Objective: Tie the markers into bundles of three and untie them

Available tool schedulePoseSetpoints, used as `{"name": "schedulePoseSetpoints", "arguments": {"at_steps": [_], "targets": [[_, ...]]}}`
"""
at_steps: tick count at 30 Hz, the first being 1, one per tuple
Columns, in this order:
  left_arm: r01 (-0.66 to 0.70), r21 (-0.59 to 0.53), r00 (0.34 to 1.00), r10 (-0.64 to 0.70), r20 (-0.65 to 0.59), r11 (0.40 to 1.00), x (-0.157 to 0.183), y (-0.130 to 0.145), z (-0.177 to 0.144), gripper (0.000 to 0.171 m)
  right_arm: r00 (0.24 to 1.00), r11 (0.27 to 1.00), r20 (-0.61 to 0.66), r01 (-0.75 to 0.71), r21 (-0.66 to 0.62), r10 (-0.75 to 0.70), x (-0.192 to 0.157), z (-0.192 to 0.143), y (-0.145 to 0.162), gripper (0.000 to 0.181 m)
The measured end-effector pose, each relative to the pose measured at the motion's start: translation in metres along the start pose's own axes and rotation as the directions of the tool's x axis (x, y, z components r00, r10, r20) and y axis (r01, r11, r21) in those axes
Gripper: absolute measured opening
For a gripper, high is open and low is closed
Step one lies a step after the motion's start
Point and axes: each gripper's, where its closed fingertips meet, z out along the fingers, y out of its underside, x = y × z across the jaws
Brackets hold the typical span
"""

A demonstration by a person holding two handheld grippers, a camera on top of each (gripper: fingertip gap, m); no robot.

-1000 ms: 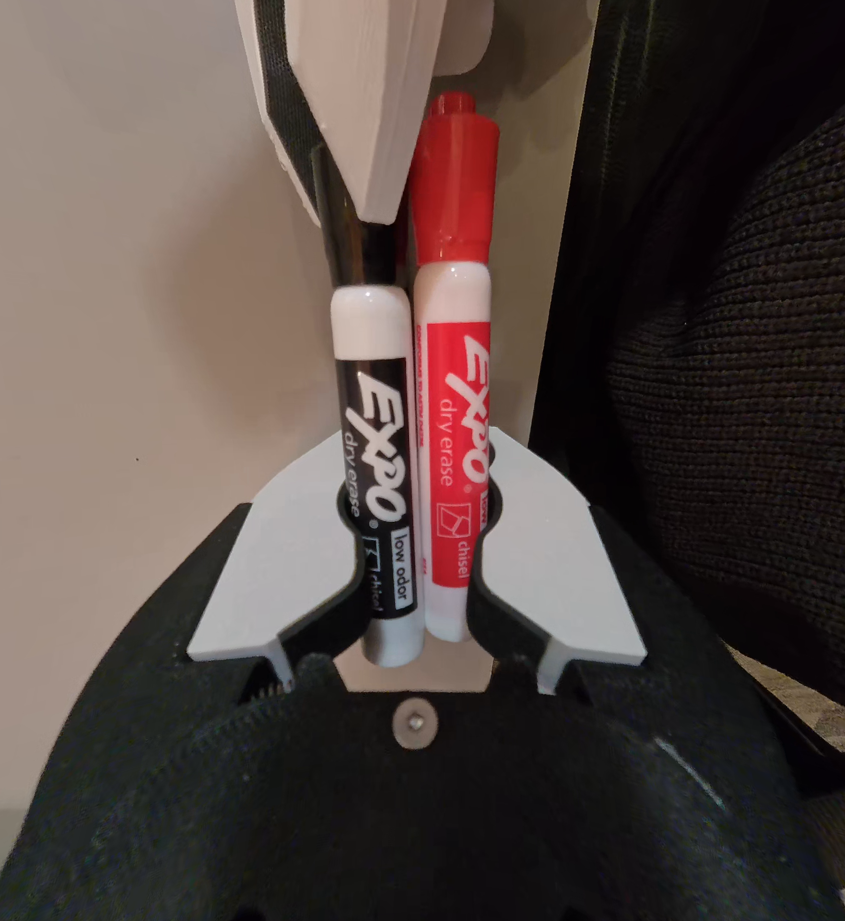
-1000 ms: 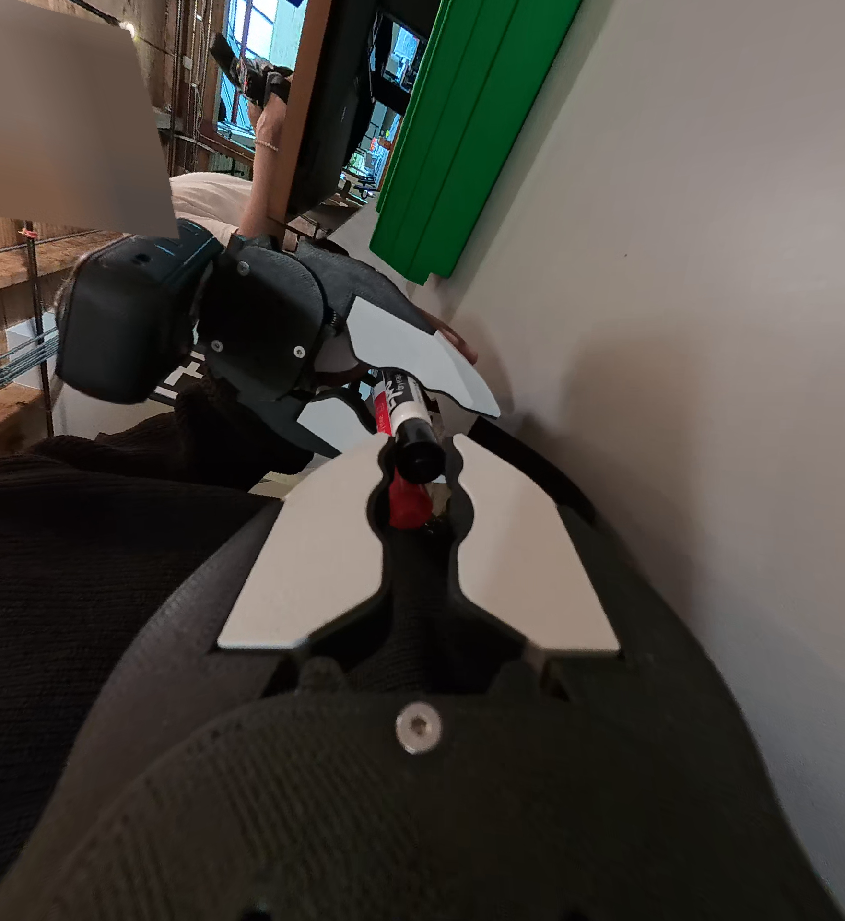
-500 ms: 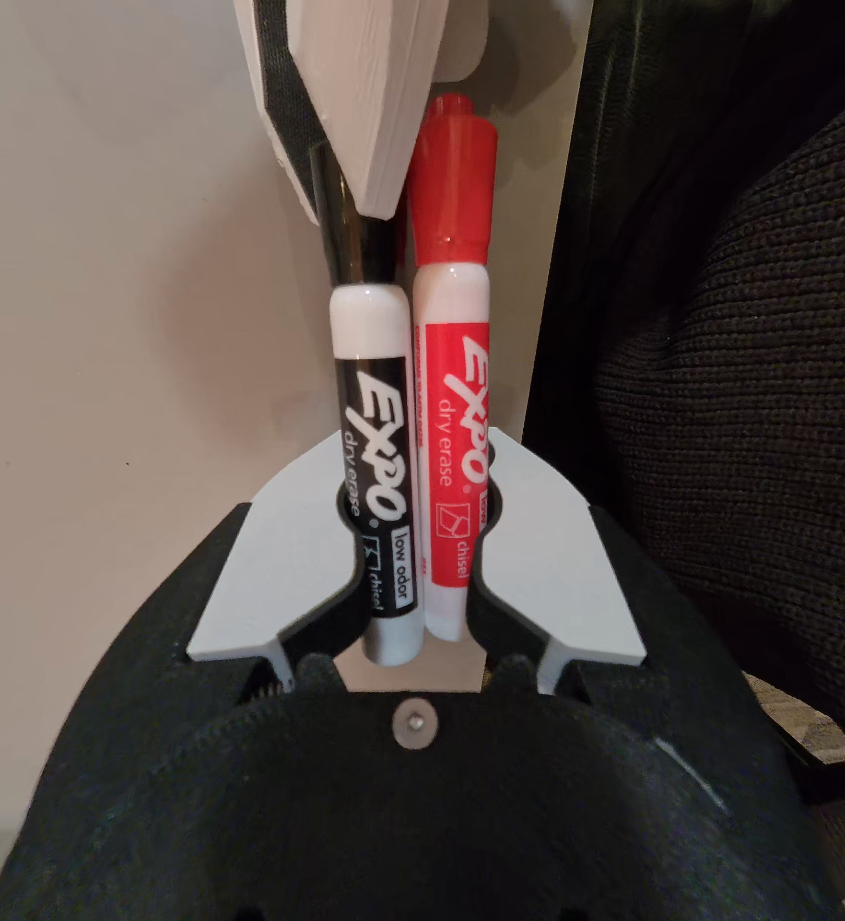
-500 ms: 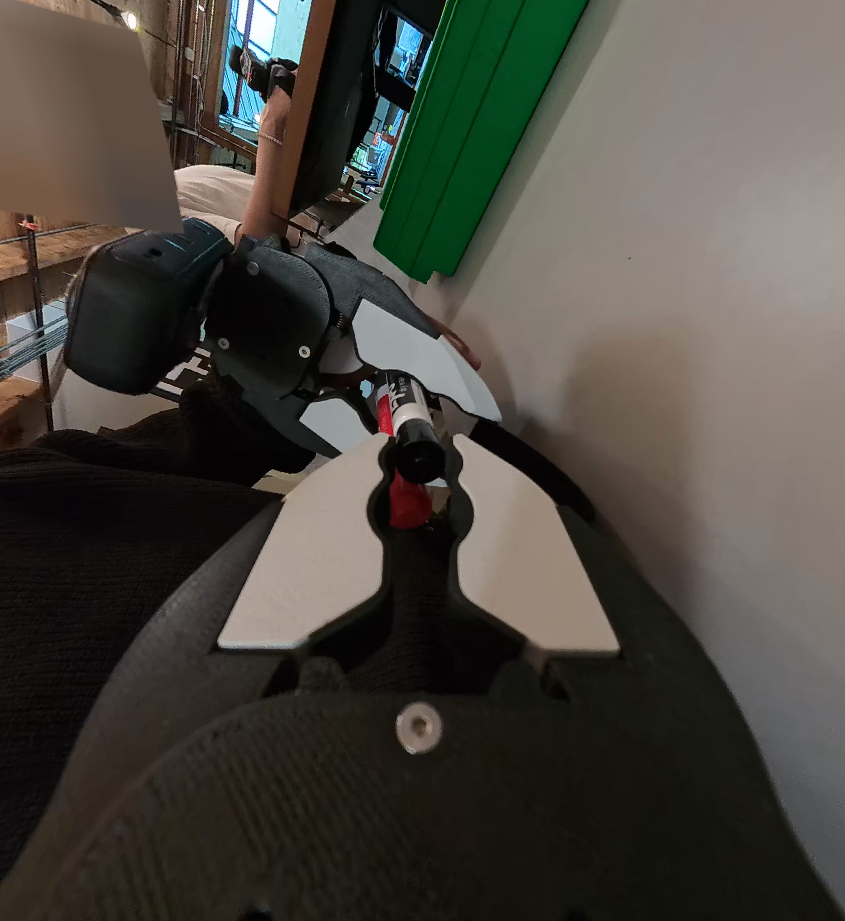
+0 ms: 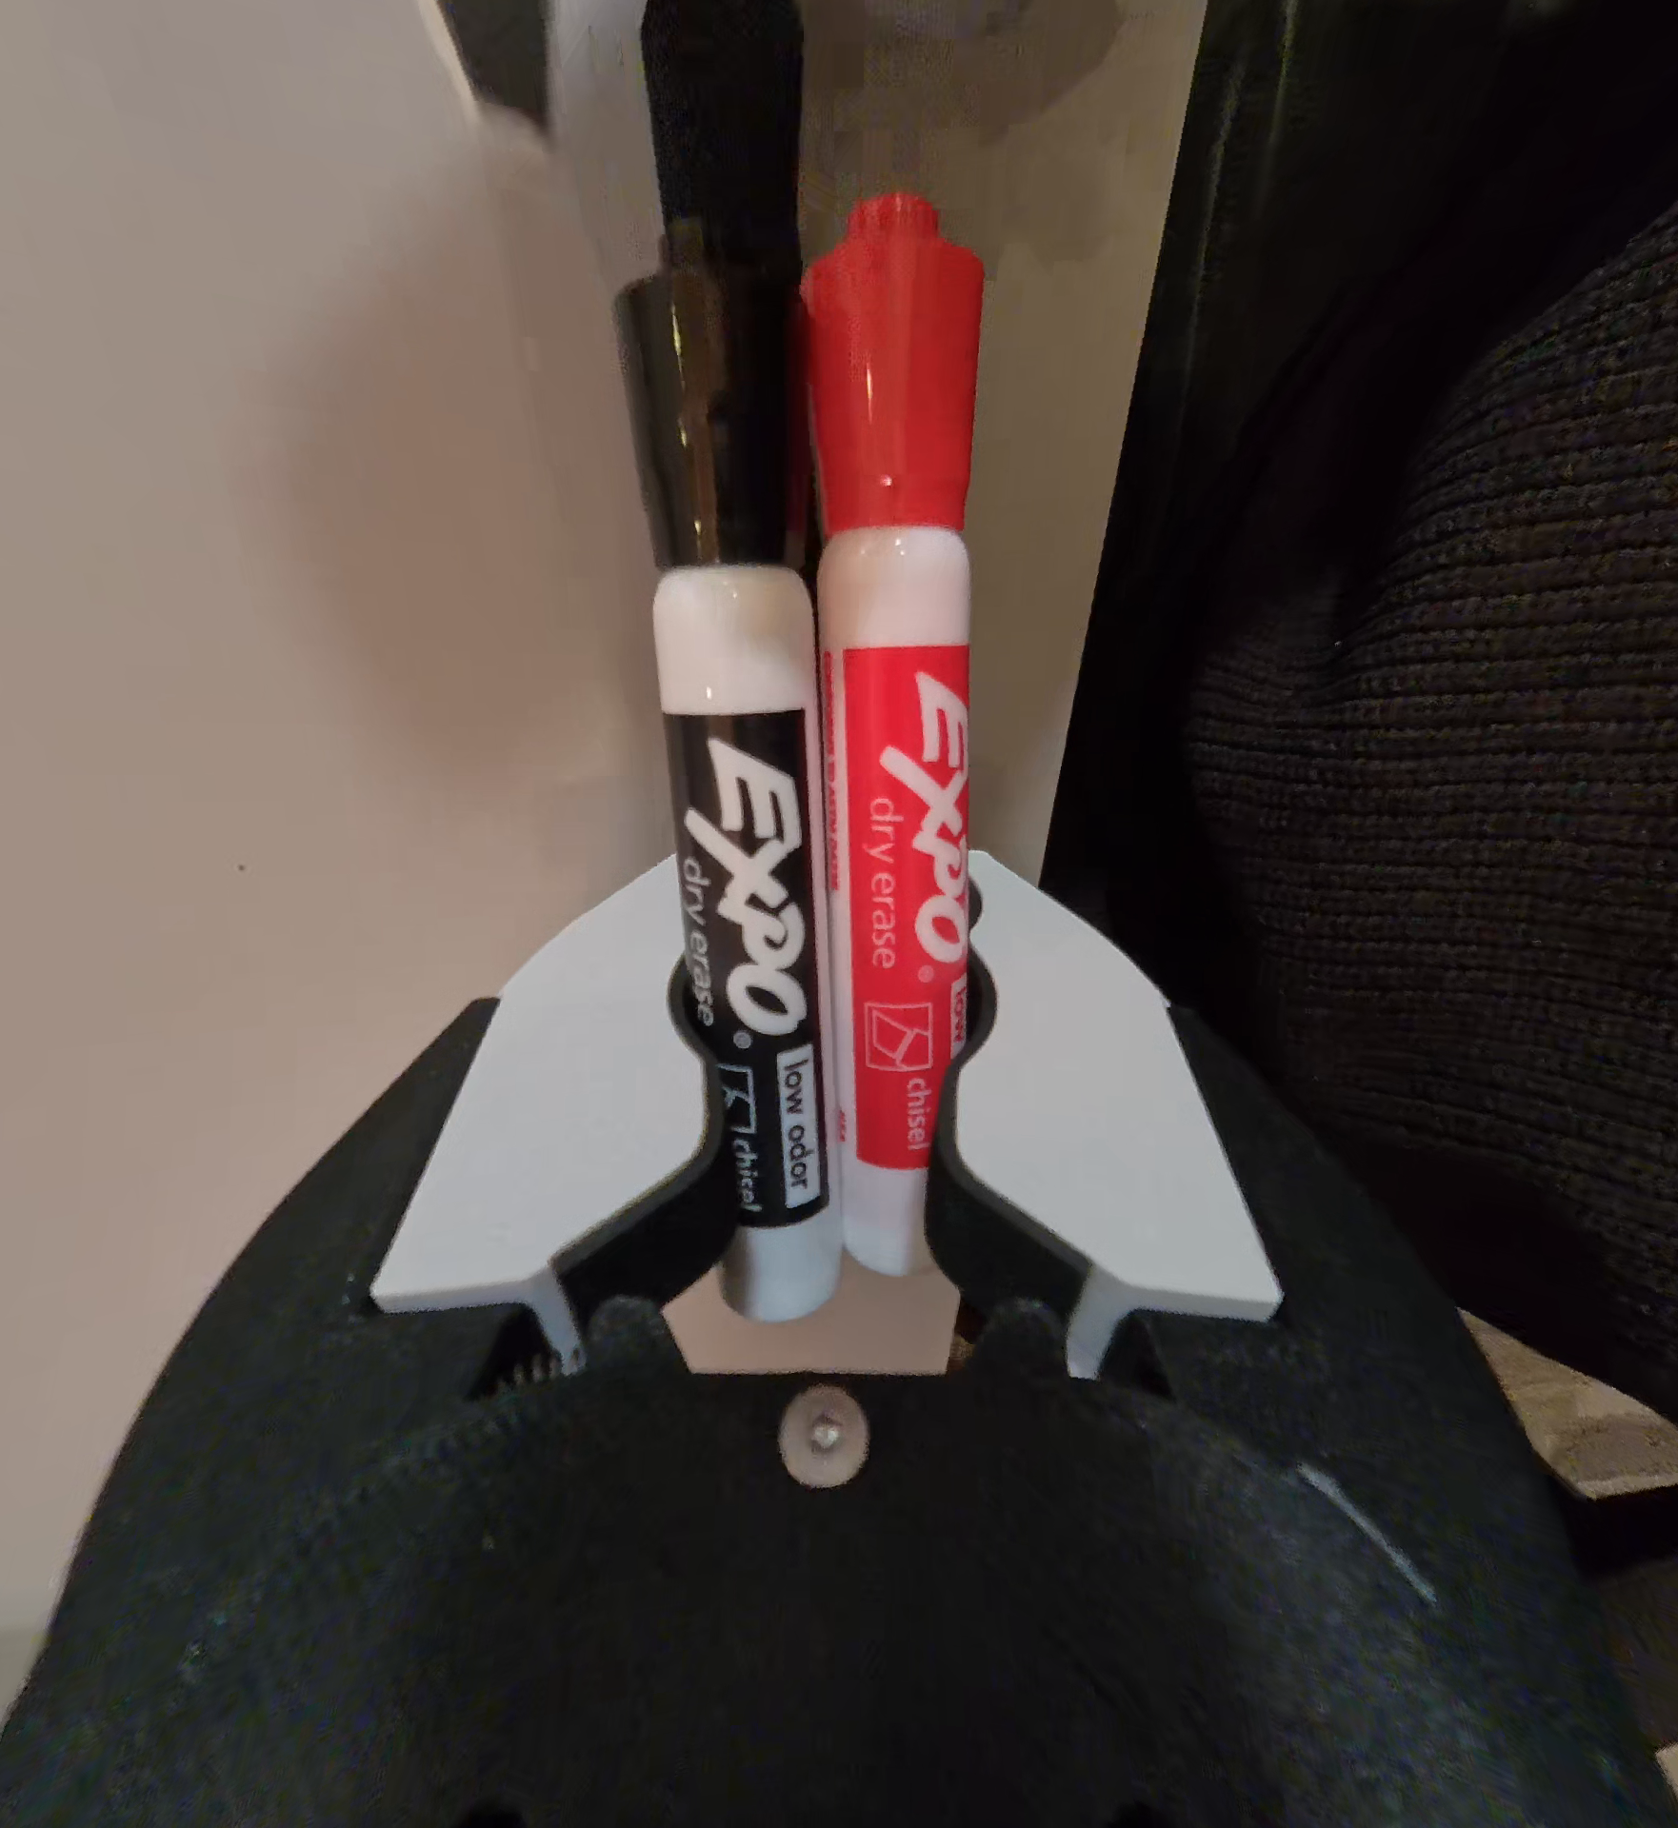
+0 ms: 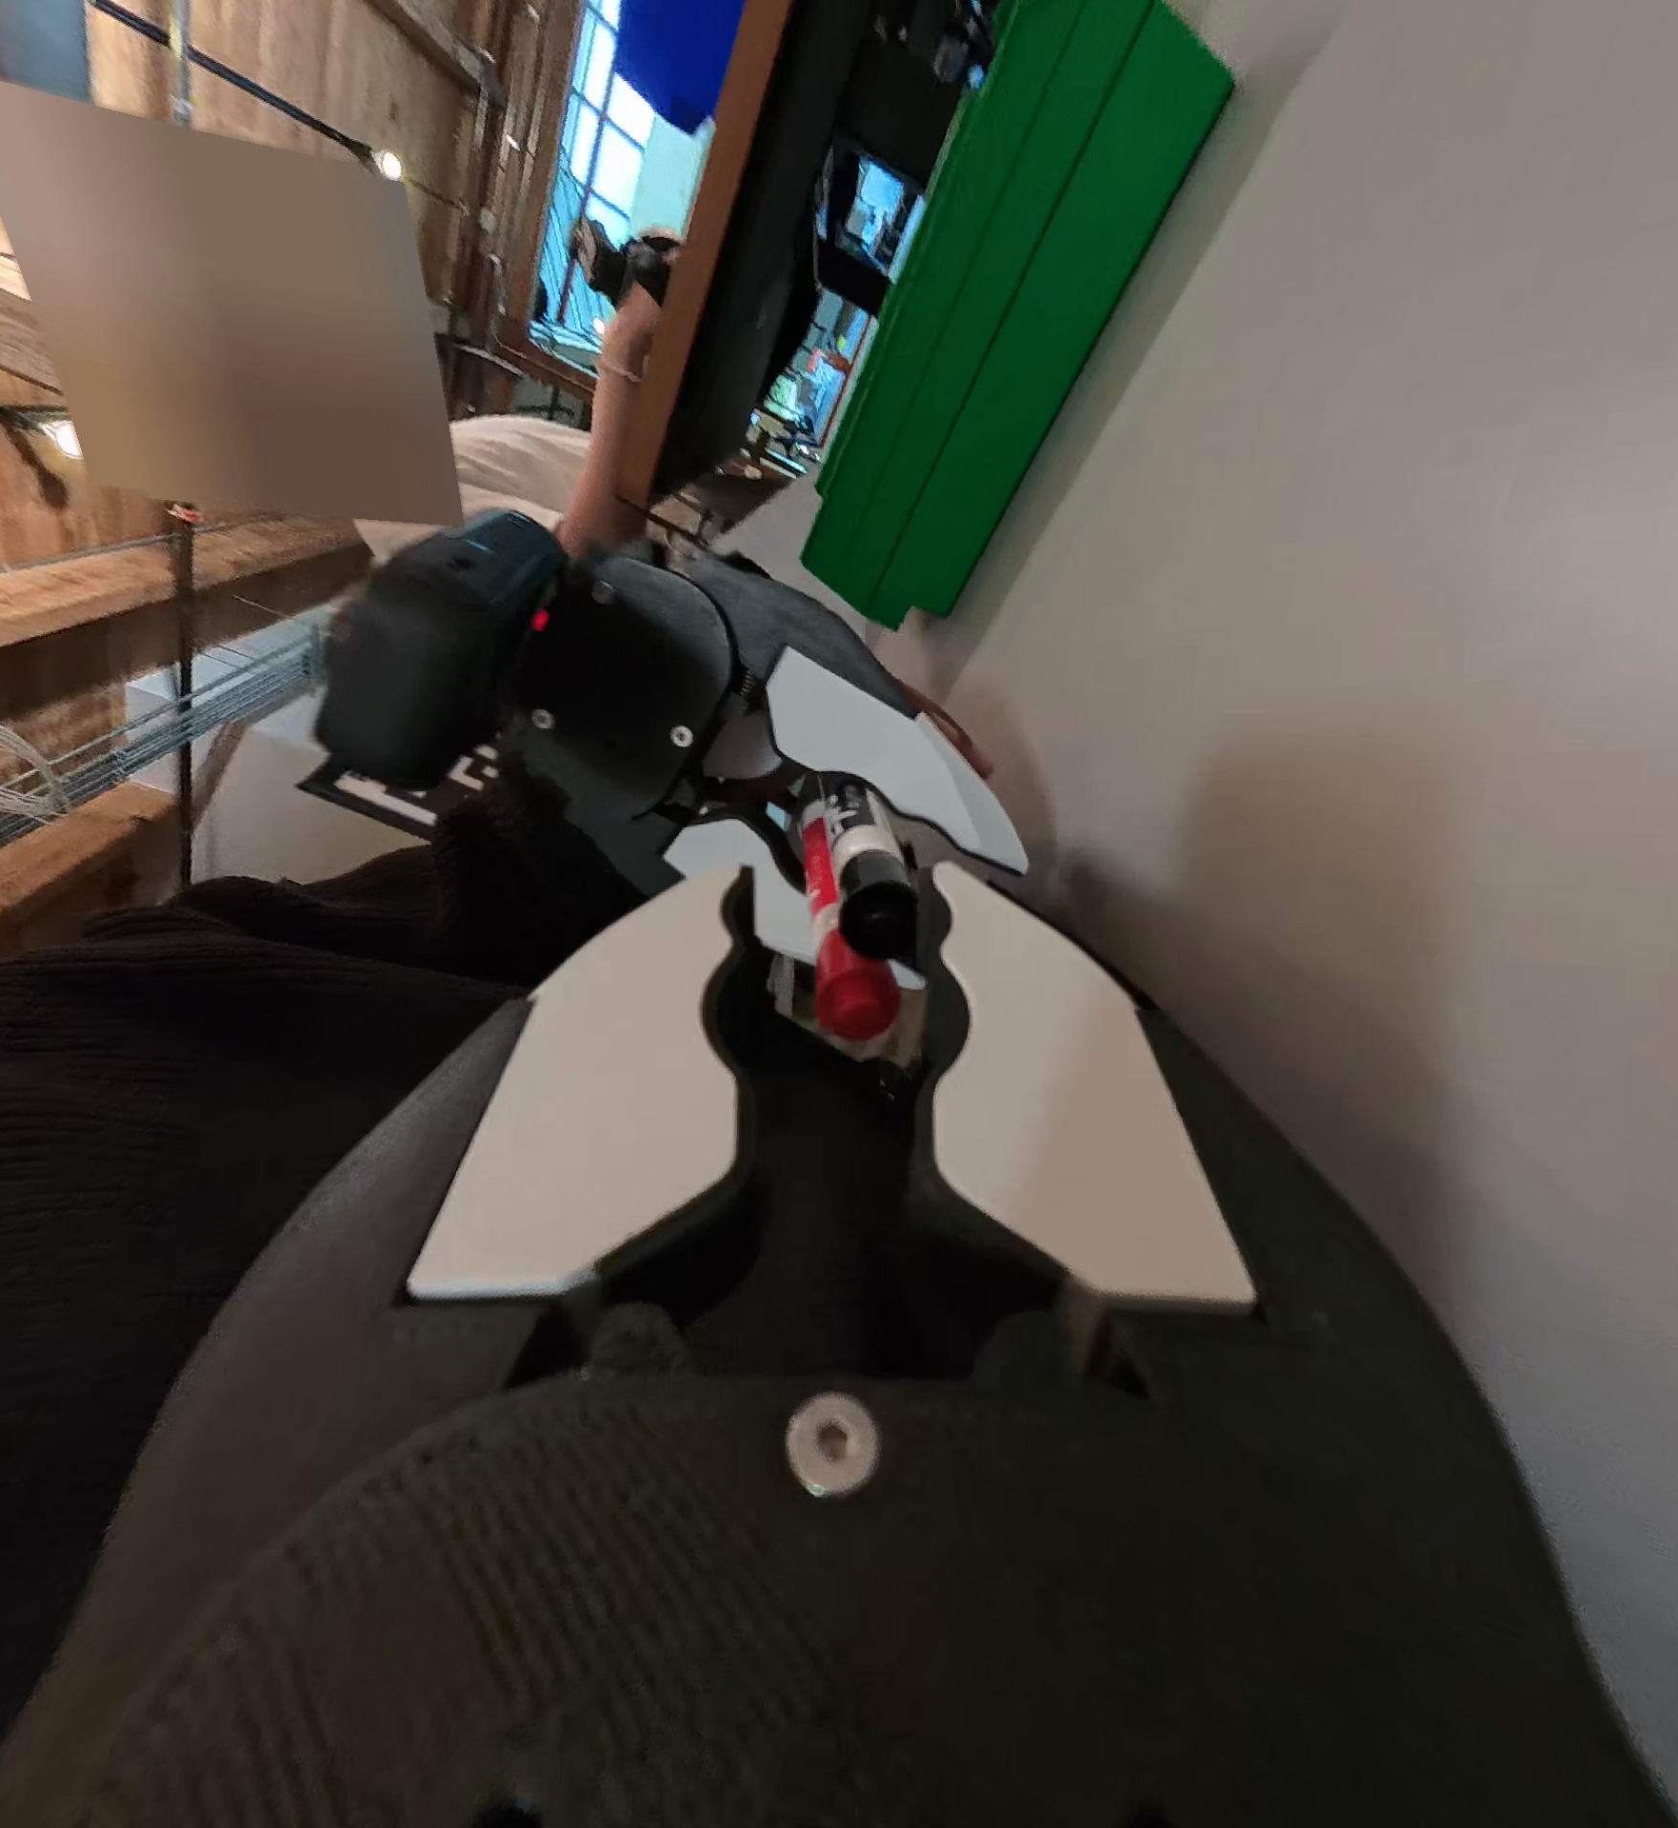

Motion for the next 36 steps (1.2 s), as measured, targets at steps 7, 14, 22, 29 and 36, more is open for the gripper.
{"name": "schedulePoseSetpoints", "arguments": {"at_steps": [7, 14, 22, 29, 36], "targets": [[0.015, 0.081, 0.997, -0.008, -0.081, 0.997, 0.009, 0.005, -0.011, 0.044, 0.837, 0.837, -0.074, 0.545, 0.036, -0.542, -0.029, -0.011, -0.017, 0.027], [-0.093, 0.129, 0.987, 0.109, -0.122, 0.987, 0.023, -0.002, -0.018, 0.044, 0.663, 0.66, -0.027, 0.741, -0.122, -0.748, -0.03, 0.003, 0.019, 0.034], [-0.126, 0.149, 0.985, 0.142, -0.101, 0.981, 0.024, -0.006, -0.022, 0.043, 0.658, 0.652, -0.009, 0.745, -0.139, -0.753, -0.031, 0.002, 0.023, 0.036], [-0.08, 0.165, 0.989, 0.099, -0.107, 0.983, 0.017, -0.004, -0.018, 0.043, 0.648, 0.647, -0.08, 0.731, -0.217, -0.758, -0.012, 0.0, 0.022, 0.035], [-0.003, 0.221, 0.993, 0.029, -0.114, 0.975, 0.009, -0.008, -0.026, 0.043, 0.791, 0.778, -0.005, 0.6, -0.185, -0.612, -0.017, 0.005, 0.028, 0.031]]}}
